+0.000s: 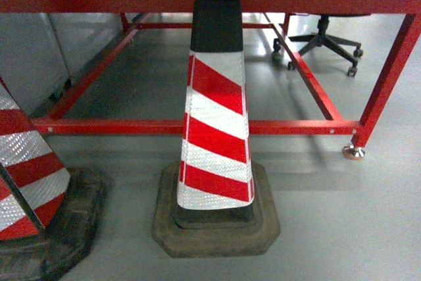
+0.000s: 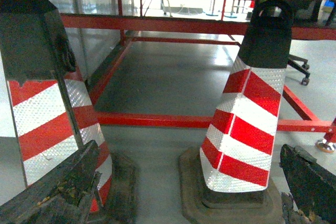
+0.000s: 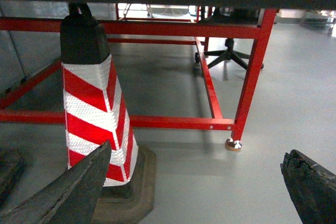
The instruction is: Sort blue parts and orange caps into right shelf containers
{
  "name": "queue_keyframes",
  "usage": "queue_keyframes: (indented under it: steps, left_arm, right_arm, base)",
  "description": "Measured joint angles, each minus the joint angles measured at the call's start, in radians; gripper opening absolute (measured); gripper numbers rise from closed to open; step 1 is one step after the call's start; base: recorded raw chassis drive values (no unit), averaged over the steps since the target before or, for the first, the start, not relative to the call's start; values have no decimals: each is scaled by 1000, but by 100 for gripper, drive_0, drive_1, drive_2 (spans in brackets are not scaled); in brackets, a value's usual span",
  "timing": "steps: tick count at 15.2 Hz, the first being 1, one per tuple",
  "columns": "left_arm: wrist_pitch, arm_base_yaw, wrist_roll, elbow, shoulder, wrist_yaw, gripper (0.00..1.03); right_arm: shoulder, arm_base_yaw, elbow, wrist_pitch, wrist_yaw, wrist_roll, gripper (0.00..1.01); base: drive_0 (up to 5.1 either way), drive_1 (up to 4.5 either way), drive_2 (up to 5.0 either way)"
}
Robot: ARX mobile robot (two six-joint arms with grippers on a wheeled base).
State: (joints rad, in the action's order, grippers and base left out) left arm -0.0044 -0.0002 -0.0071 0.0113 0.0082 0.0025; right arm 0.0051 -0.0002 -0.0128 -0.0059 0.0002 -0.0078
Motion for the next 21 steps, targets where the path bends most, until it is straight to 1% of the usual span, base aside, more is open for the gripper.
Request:
queue_keyframes:
  steps: [4, 12, 21]
  left_arm:
    - [0, 0, 8, 0, 0, -2, 98]
    - [0, 0, 7, 0, 0, -2, 98]
    - [0, 0, 7, 0, 0, -4, 98]
  right_arm:
    - [0, 0, 0, 0, -1, 2, 98]
    - [0, 0, 0, 0, 0, 8, 98]
    - [0, 0, 0, 2, 0, 8, 98]
  base:
    - [0, 0, 0]
    - [0, 0, 0]
    - [0, 0, 0]
